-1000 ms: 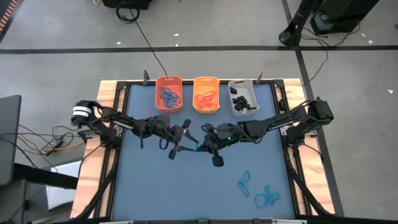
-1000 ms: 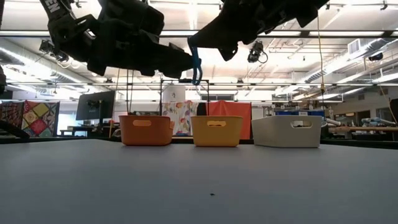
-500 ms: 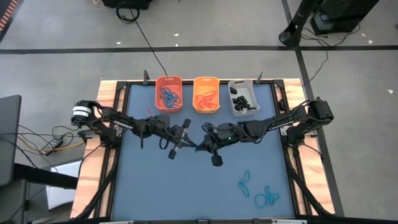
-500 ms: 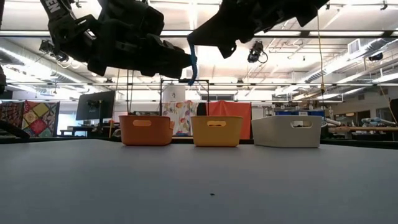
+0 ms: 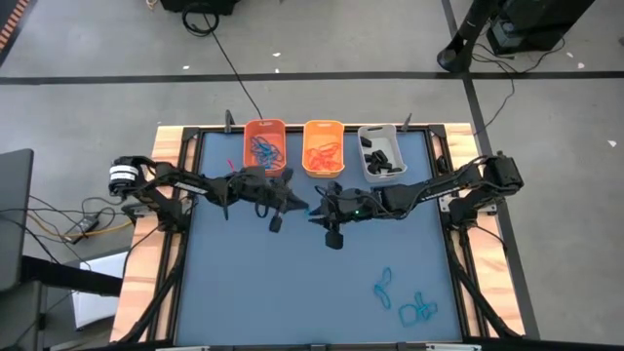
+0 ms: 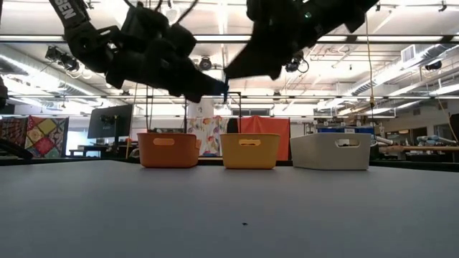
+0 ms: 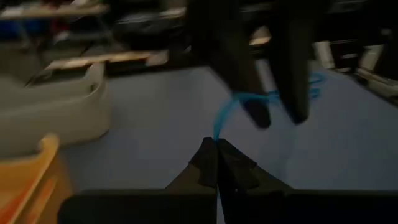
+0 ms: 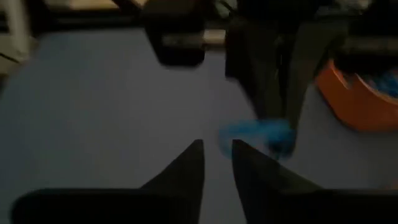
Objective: Sort rubber bands into baskets
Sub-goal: Put the blue rubber band into the orange bin
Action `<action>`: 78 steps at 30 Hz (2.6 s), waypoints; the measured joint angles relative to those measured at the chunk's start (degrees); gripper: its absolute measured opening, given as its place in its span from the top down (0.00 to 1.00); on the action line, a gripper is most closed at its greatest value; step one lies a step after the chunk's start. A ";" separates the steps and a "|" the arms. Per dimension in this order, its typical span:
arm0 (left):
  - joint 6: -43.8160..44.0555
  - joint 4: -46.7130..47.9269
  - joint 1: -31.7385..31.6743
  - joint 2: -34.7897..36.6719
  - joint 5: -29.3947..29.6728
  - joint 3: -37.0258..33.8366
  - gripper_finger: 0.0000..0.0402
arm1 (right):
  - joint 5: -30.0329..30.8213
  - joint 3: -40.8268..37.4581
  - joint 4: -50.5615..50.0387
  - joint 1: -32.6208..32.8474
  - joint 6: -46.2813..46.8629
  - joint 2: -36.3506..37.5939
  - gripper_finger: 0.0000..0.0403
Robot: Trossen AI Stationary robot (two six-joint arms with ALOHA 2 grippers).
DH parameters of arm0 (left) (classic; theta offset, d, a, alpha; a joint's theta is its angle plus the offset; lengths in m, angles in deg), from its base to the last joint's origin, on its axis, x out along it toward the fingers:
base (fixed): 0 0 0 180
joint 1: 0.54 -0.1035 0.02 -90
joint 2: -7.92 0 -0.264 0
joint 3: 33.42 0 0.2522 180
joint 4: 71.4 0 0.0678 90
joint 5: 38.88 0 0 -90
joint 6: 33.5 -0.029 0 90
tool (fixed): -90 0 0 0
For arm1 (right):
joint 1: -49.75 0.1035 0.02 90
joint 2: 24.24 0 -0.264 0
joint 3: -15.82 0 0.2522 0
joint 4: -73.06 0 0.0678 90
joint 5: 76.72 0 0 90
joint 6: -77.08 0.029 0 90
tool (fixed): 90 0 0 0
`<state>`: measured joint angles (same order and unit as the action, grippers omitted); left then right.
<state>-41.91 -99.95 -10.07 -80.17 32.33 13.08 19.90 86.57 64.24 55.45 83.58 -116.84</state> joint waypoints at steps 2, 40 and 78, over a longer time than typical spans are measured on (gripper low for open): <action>1.67 2.30 -1.74 0.85 0.94 -0.02 1.00 | 2.56 0.00 -2.83 0.02 1.70 0.68 0.72; 9.64 36.29 -25.74 14.27 33.15 -0.02 0.58 | 11.51 -2.56 -44.03 19.97 43.96 6.70 0.58; 11.45 15.60 8.55 14.74 20.98 0.04 0.55 | -0.91 -2.45 -50.04 33.59 63.09 -6.46 0.67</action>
<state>-30.46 -84.36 -1.52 -65.43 53.32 13.12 18.99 84.12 14.20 89.04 146.67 -123.30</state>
